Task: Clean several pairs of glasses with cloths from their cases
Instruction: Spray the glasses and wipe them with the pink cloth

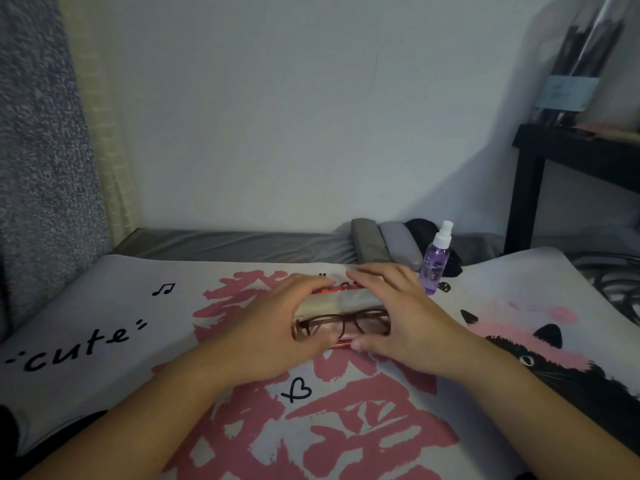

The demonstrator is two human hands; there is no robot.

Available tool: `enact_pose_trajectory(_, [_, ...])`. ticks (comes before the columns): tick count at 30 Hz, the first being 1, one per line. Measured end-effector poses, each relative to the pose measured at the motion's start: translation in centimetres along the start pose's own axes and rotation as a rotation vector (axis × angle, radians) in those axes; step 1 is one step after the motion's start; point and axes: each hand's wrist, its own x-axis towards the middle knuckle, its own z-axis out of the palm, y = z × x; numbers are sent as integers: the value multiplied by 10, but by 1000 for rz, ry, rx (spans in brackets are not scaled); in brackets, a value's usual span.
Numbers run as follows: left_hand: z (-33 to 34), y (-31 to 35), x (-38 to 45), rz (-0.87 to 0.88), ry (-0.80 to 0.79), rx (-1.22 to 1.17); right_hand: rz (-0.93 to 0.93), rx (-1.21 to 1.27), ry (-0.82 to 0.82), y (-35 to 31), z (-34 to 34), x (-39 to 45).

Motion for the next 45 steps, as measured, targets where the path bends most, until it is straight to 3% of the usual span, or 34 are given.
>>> enact_pose_trajectory(2, [-3, -1, -2, 50, -89, 190, -27, -59, -19, 1, -2, -5])
enact_pose_trajectory(6, [-7, -6, -2, 154, -84, 357, -60, -198, -9, -4, -4, -10])
enact_pose_trajectory(18, [-1, -15, -4, 225, 55, 531, -60, -308, 29, -14, 2, -15])
enact_pose_trajectory(26, [0, -10, -6, 263, -61, 475, -59, -215, -64, -18, -3, -21])
enact_pose_trajectory(33, [7, -14, -2, 112, -86, 262, 38, -15, -76, -1, -3, -16])
enact_pose_trajectory(40, [10, -1, -3, 62, -42, 418, 43, 23, -30, -8, 9, -10])
enact_pose_trajectory(45, [-10, -8, -52, -114, 57, 607, 34, 101, 33, -42, 31, 7])
